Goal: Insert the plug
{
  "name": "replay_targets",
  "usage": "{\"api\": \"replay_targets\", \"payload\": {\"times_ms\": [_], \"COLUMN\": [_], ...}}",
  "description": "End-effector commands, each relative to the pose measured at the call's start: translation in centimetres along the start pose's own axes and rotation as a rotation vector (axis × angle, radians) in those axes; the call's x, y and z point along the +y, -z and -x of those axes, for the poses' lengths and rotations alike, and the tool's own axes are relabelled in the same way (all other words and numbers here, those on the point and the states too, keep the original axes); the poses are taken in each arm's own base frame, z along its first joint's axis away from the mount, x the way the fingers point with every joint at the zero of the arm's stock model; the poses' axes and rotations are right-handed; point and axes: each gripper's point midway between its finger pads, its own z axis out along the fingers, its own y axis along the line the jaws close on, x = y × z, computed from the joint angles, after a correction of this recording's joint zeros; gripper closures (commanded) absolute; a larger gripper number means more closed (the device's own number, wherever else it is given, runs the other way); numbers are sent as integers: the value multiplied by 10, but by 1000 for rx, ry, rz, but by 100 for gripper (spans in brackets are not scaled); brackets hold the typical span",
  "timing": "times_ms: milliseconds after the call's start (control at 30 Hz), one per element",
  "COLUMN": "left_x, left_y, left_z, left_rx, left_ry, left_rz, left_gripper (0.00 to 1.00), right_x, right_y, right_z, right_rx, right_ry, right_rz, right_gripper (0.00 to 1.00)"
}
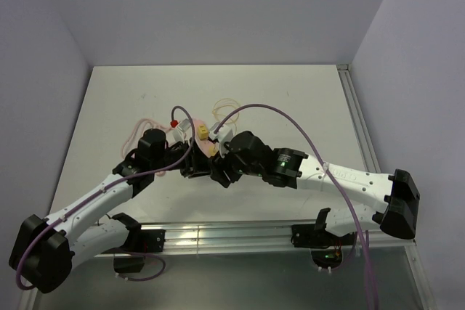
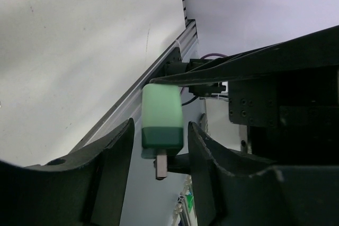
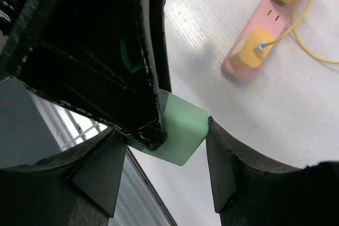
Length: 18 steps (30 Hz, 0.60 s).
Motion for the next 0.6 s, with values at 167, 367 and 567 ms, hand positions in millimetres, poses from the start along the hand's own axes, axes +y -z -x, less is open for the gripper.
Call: {"api": "replay_targets", "payload": {"times_ms": [167, 367, 567], "left_x": [-13, -17, -15], "left_y": [2, 2, 1], "left_z": [-4, 0, 5], "left_rx": [14, 0, -15], "left_ry": [-38, -48, -72], "left_rz": [-68, -81, -53], "left_gripper": [86, 100, 100], "right_x": [0, -3, 0], "right_y": [7, 8, 17], "right_z": [39, 35, 28], "right_rx": [-110, -92, -93], "right_ry": [-2, -21, -48], "right_rz": [-33, -50, -31], "right_gripper": [89, 61, 40]}}
